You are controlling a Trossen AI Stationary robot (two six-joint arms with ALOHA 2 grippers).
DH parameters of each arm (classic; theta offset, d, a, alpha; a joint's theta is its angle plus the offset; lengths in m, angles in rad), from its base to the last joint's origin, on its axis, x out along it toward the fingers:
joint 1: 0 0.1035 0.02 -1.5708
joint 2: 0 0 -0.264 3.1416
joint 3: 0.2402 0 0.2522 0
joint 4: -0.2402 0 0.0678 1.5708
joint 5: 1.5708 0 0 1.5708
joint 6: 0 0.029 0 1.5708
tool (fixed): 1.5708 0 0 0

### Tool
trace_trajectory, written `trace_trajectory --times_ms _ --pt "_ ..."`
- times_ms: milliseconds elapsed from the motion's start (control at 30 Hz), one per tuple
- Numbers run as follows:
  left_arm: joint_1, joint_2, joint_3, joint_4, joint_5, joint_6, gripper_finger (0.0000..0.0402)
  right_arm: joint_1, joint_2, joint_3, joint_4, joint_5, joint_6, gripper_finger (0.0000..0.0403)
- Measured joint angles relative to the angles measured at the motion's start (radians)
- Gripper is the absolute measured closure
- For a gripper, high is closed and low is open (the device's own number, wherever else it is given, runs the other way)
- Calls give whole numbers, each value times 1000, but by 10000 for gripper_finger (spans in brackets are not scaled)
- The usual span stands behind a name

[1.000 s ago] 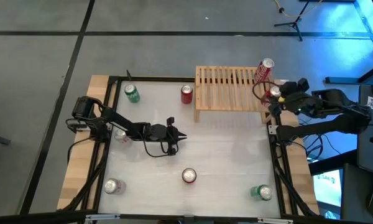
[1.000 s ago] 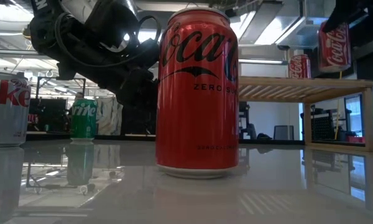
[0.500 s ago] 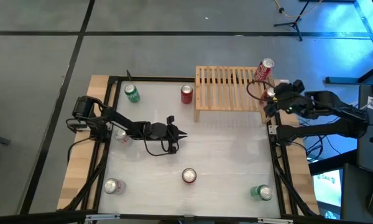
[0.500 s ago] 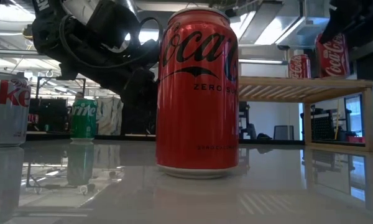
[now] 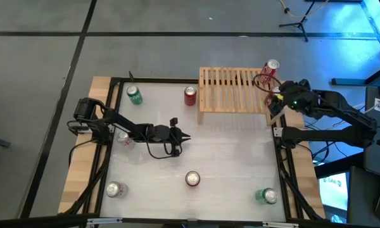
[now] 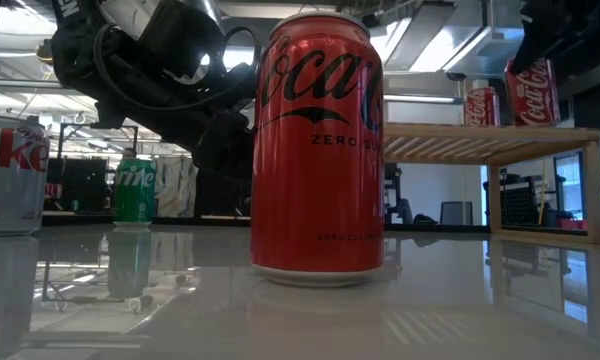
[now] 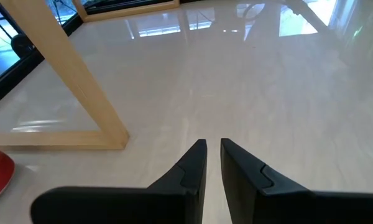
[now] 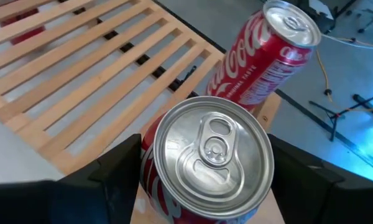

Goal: Place canned beverage on shelf
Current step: Put the red white soda can on the shelf aligned with the other red white soda can, then put the bottom red black soda can on the shelf

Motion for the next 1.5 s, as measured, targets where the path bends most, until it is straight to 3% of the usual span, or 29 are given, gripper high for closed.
trace_trajectory --times_ms 733,1500 --pt "0 0 0 0 0 0 362 -16 1 -65 94 22 -27 77" --pt "-2 0 0 0 28 -9 362 -17 0 -13 96 -21 -54 75"
